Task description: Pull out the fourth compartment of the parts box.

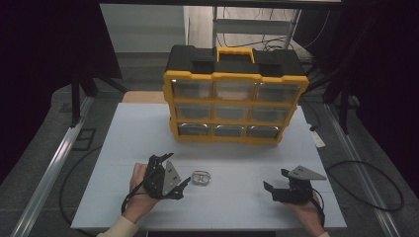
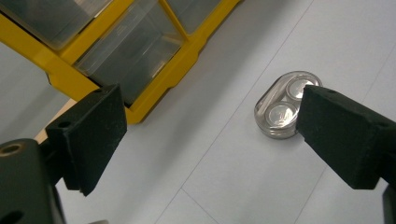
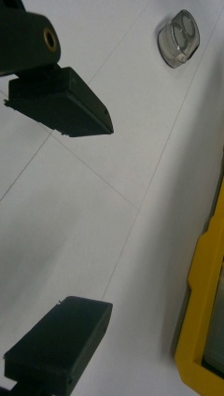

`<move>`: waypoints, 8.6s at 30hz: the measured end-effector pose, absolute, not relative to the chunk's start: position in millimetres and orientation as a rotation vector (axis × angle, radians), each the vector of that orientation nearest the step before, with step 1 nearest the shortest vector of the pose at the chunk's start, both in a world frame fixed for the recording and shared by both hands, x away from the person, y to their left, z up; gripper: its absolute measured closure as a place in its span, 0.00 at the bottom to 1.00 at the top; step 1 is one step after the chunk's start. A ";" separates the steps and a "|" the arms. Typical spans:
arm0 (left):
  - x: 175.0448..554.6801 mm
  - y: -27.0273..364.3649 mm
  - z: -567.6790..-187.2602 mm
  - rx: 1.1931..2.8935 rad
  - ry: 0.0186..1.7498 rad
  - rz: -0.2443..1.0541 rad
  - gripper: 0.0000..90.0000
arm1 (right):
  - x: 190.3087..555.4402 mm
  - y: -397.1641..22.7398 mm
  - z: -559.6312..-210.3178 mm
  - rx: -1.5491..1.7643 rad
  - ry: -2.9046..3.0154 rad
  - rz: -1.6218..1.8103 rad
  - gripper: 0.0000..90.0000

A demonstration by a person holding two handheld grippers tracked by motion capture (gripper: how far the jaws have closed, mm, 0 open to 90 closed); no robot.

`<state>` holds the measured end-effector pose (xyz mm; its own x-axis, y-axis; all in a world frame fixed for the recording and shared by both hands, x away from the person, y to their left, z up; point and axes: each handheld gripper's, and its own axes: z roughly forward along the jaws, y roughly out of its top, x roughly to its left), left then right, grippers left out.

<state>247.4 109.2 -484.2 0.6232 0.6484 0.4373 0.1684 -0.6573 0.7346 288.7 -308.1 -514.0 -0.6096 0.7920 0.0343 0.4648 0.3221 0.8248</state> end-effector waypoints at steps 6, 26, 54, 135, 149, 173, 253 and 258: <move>248.1 107.6 -484.0 2.192 0.621 0.955 0.11 | 288.6 -308.2 -514.0 1.114 2.220 1.190 0.15; 252.7 100.9 -484.5 2.227 0.575 1.002 0.11 | 288.2 -308.7 -513.7 1.118 2.216 1.186 0.15; 258.5 92.1 -480.8 2.241 0.507 1.082 0.11 | 288.6 -308.5 -514.3 1.118 2.216 1.177 0.15; 294.3 80.4 -441.9 2.218 0.445 1.298 0.12 | 289.5 -309.9 -514.7 1.131 2.202 1.173 0.15; 306.2 81.3 -439.3 2.220 0.454 1.347 0.12 | 289.2 -310.4 -514.2 1.133 2.198 1.172 0.15; 322.9 79.1 -437.2 2.215 0.455 1.411 0.14 | 288.6 -310.5 -513.7 1.131 2.194 1.174 0.15; 366.6 64.9 -435.2 2.204 0.429 1.581 0.18 | 289.4 -312.0 -514.4 1.149 2.191 1.159 0.15; 367.6 63.2 -435.5 2.202 0.427 1.585 0.18 | 289.5 -312.0 -514.8 1.156 2.192 1.154 0.15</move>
